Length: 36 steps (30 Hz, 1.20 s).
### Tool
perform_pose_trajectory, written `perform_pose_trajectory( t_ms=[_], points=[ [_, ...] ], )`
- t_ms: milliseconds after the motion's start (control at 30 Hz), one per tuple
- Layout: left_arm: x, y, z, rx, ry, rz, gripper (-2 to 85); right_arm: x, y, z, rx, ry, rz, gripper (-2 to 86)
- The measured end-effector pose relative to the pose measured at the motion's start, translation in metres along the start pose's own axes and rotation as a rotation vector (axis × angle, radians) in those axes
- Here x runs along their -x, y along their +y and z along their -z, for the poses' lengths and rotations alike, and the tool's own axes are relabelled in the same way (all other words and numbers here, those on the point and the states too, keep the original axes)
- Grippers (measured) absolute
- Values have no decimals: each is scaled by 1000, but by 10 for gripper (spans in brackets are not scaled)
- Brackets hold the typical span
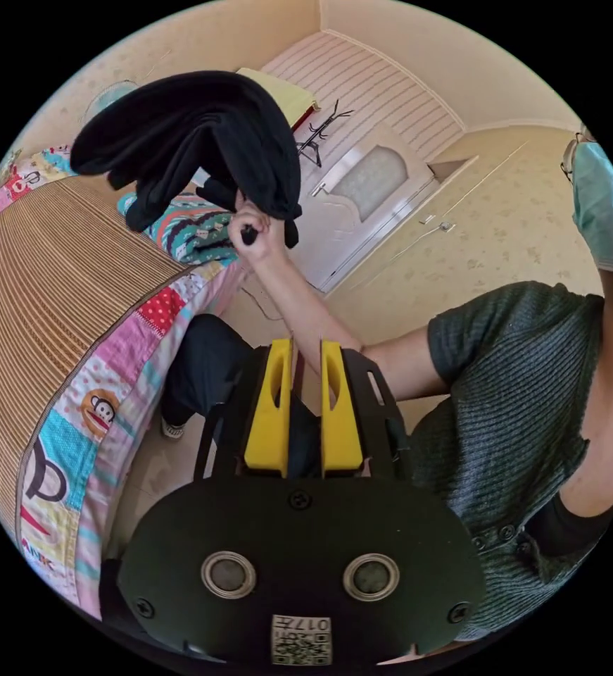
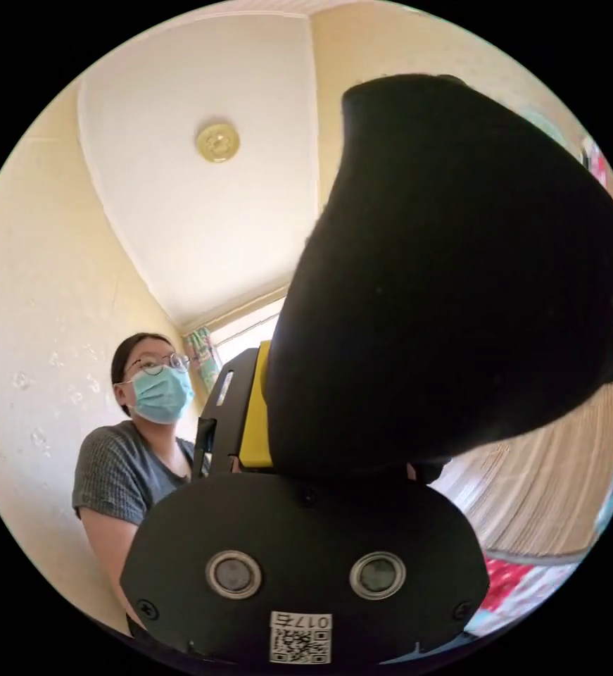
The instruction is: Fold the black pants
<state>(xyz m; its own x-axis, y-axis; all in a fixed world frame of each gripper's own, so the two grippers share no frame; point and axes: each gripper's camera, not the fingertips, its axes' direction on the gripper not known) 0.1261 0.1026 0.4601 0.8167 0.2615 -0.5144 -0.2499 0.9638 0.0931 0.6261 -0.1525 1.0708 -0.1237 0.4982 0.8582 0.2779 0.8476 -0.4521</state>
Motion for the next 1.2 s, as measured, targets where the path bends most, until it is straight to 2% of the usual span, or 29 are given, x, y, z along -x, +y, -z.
perform_pose_trajectory(
  t_ms=[100,167,267,300,333,400,433,567,633,700,833,933,1000,1133,1200],
  points=[
    [5,16,-4,11,-52,63,71,-15,-46,34,-29,175,81,93],
    [17,30,-7,5,-36,150,77,-42,-56,67,-47,285,34,93],
    [28,44,-9,-29,21,230,79,-88,-30,129,-156,601,-270,90],
    [28,46,-10,-36,27,239,79,-100,-10,147,-173,762,-436,90],
    [28,48,-10,-44,28,253,79,-103,10,159,-198,764,-467,89],
    [26,49,-11,-39,14,262,79,-99,33,168,-281,632,-448,89],
    [24,48,-12,-27,1,264,79,-90,44,164,-296,648,-443,89],
    [21,44,-15,-7,-24,271,79,-47,67,129,-272,872,-438,87],
    [20,43,-15,-16,-35,277,79,-10,84,94,-264,1052,-378,57],
    [17,43,-14,-31,-59,283,79,12,93,52,-168,1161,-271,25],
    [8,47,-8,-43,-128,302,78,33,123,-77,255,1321,9,10],
    [-1,57,5,-68,-201,316,73,30,158,-157,438,1396,152,6],
    [-10,65,18,-100,-269,322,63,17,174,-187,484,1397,121,5],
    [-26,93,55,-199,-444,342,16,-38,209,-238,735,1302,45,4],
    [-27,107,74,-230,-506,380,1,-55,216,-241,688,1349,-53,4]
  ],
)
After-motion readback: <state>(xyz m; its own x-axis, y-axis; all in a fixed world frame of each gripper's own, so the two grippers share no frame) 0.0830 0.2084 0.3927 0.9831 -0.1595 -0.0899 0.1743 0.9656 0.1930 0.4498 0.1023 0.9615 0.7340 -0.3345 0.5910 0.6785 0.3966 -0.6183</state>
